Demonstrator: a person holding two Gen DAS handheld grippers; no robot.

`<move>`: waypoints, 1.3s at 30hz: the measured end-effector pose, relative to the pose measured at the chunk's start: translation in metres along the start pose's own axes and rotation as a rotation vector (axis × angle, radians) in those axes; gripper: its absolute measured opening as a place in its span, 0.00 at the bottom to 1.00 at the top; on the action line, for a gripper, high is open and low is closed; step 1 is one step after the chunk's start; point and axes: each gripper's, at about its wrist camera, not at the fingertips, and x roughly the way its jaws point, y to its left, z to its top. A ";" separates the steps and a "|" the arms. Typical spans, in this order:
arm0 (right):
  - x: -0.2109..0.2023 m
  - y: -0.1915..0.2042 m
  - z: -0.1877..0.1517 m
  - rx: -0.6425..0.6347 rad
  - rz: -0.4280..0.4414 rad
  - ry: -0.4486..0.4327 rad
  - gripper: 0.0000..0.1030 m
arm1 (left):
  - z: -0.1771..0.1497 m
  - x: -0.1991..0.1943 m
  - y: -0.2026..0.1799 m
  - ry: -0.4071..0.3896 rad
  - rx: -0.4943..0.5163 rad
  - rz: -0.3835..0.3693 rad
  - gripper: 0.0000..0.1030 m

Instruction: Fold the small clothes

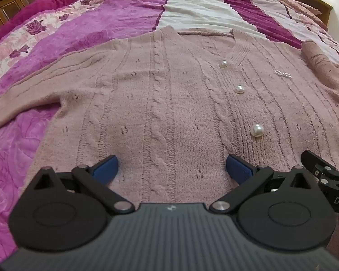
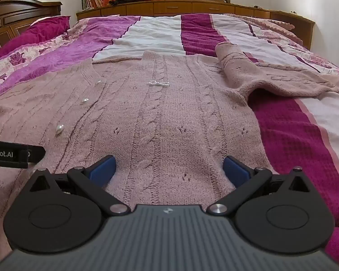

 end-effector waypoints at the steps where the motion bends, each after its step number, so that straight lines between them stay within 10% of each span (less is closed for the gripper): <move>1: 0.000 0.000 0.000 -0.002 -0.001 0.000 1.00 | 0.000 0.000 0.000 -0.001 -0.001 -0.001 1.00; 39: 0.000 0.002 -0.002 -0.016 -0.010 -0.005 1.00 | 0.000 0.002 -0.003 0.003 0.005 0.005 1.00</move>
